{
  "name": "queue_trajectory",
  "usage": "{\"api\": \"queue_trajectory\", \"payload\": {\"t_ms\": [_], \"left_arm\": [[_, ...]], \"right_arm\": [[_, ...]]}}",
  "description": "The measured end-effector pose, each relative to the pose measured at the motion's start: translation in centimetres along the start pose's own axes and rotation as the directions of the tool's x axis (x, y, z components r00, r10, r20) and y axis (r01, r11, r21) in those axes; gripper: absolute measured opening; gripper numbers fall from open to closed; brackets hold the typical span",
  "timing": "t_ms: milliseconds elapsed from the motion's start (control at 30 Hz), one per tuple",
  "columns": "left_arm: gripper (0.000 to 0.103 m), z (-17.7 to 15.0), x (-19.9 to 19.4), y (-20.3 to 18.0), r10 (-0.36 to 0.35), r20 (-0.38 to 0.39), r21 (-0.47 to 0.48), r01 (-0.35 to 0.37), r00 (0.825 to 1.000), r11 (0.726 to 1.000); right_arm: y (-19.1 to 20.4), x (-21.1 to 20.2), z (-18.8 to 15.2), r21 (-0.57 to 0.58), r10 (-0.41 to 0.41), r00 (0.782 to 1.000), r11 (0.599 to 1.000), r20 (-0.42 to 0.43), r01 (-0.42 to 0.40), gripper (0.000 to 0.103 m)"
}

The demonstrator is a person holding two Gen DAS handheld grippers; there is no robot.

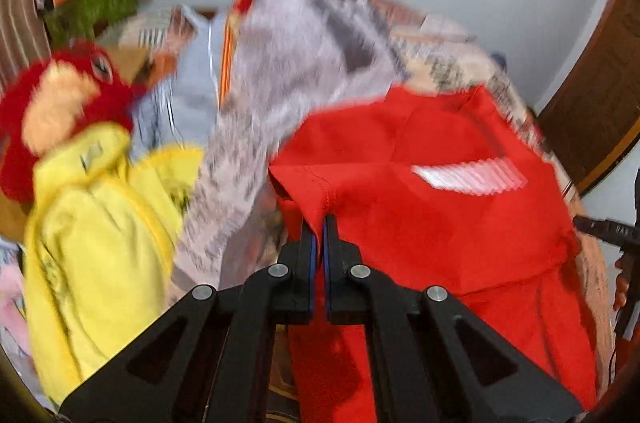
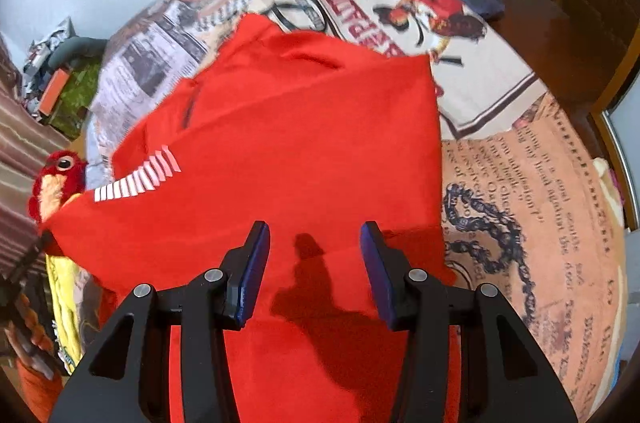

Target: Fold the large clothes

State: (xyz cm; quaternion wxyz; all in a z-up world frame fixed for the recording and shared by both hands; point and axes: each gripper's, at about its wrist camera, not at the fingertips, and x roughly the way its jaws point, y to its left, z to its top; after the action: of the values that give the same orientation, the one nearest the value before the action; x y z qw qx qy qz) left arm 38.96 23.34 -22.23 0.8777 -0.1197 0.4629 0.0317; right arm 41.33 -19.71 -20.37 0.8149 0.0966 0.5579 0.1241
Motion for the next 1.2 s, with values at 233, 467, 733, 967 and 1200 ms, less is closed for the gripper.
{"api": "queue_trajectory", "payload": {"t_ms": [233, 467, 733, 967, 1200], "left_arm": [[0.017, -3.7, 5.4, 1.9, 0.054, -0.177, 0.01, -0.053, 0.983, 0.999], [0.044, -2.4, 3.3, 1.6, 0.153, -0.133, 0.103, -0.14, 0.979, 0.985], [0.064, 2.8, 1.1, -1.0, 0.124, -0.026, 0.157, -0.119, 0.992, 0.98], [0.065, 8.2, 5.1, -3.5, 0.02, -0.011, 0.105, -0.018, 1.0, 0.994], [0.066, 12.4, 10.1, -5.6, -0.053, -0.014, 0.059, 0.054, 0.998, 0.997]], "right_arm": [[-0.9, 2.3, -1.0, -0.025, -0.014, 1.0, 1.0, -0.022, 0.014, 0.045], [0.4, 1.9, 0.0, -0.1, -0.074, 0.995, 0.993, -0.07, 0.067, 0.046], [1.7, 0.1, 3.8, -0.14, -0.047, 0.999, 0.989, 0.003, 0.047, 0.055], [2.4, 1.0, 7.7, -0.087, -0.008, 0.995, 0.996, 0.097, 0.017, 0.073], [3.2, 4.5, 12.1, -0.14, -0.009, 0.995, 0.99, 0.097, 0.023, 0.073]]}}
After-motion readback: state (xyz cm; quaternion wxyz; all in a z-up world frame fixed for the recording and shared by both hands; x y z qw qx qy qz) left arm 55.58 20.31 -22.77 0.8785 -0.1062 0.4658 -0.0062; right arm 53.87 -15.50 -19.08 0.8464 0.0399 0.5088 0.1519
